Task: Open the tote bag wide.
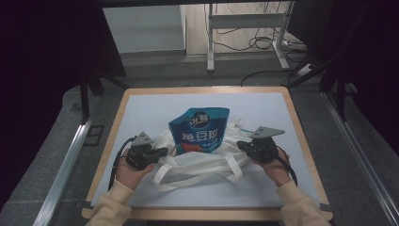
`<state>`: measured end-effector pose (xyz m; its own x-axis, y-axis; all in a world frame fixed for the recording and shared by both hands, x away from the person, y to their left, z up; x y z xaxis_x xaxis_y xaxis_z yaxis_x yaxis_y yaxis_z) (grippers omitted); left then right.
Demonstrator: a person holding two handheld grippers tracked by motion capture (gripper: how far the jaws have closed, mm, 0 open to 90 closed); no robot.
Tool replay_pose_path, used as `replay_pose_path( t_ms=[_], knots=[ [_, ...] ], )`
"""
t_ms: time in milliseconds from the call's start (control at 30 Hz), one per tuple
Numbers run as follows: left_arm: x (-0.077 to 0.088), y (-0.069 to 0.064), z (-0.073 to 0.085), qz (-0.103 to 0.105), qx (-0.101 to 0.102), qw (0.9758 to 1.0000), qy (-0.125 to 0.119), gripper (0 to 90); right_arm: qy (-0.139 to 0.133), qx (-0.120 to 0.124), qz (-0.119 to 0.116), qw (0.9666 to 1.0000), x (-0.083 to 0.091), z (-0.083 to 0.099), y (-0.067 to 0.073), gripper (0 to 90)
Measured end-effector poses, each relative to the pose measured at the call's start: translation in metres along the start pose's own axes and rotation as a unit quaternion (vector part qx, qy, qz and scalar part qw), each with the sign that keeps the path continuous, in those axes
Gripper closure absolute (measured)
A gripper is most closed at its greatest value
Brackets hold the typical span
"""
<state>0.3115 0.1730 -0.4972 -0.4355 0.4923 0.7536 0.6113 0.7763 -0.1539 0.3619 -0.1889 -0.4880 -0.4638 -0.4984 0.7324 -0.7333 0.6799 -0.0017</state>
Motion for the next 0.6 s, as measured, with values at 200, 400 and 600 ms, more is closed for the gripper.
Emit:
replay_pose_path(
  t_ms=[200,400,600],
  knots=[
    [-0.013,0.0,0.007,0.001,0.001,0.9999,0.014,89.2,0.012,-0.014,-0.004,0.9998,-0.014,0.018,-0.002,88.1],
    [-0.018,0.001,0.009,0.005,0.006,0.9999,0.014,89.5,0.034,-0.022,-0.009,0.9991,-0.029,0.035,-0.002,88.9],
    [-0.016,0.0,0.008,-0.006,-0.001,0.9999,0.011,89.5,0.029,-0.021,-0.004,0.9994,-0.029,0.033,0.0,88.9]
  ],
)
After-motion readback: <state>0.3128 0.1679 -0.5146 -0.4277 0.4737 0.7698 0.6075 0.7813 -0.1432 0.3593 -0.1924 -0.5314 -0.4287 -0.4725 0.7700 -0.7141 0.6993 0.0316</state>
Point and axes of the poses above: each handheld gripper's, and its own axes: x roughly backward along the jaws, z roughly out of its underside, y roughly to its left, the point moved 3 cm from there along -x, roughly forward along the jaws, and after that the axes turned 10 degrees about y, right-handed, at the moved point
